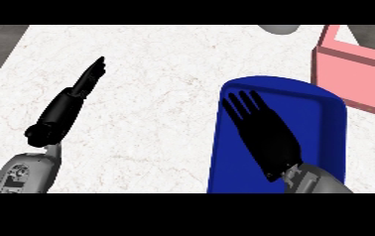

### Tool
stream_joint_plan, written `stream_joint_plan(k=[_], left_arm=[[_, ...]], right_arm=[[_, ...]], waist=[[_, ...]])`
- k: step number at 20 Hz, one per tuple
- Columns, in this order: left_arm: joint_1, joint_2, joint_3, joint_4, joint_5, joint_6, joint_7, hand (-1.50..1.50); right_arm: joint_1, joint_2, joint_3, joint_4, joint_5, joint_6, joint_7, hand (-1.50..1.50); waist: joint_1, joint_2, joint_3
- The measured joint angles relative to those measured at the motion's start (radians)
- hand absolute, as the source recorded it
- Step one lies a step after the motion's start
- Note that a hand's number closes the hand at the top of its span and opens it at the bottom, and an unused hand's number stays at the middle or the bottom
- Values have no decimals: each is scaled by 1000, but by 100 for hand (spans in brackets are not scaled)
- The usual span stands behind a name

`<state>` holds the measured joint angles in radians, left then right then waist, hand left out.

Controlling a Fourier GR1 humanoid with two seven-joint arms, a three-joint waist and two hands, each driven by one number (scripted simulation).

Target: Pick the bell pepper from the tray and place it in the cardboard box

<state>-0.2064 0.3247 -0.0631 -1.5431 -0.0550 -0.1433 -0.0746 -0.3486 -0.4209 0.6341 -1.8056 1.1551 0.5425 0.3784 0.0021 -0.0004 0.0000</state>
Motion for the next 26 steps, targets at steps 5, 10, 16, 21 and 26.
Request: stream_joint_plan(k=[5,10,16,21,26], left_arm=[[2,-6,26,0,-14,-23,-7,0],[5,-29,35,-26,-31,-42,24,0],[-12,-47,54,-9,-47,-57,21,0],[4,-52,74,-26,-49,-80,22,0],[-19,-71,82,-6,-67,-78,20,0]], right_arm=[[-3,43,-37,83,40,-26,-68,-150],[19,87,-57,129,93,-43,-112,-150],[10,128,-91,226,172,-87,-133,-150],[1,132,-152,276,192,-105,-194,-150],[-21,147,-176,371,221,-157,-272,150]], waist=[[0,0,0],[0,0,0],[0,0,-1],[0,-1,-2],[1,0,-1]])
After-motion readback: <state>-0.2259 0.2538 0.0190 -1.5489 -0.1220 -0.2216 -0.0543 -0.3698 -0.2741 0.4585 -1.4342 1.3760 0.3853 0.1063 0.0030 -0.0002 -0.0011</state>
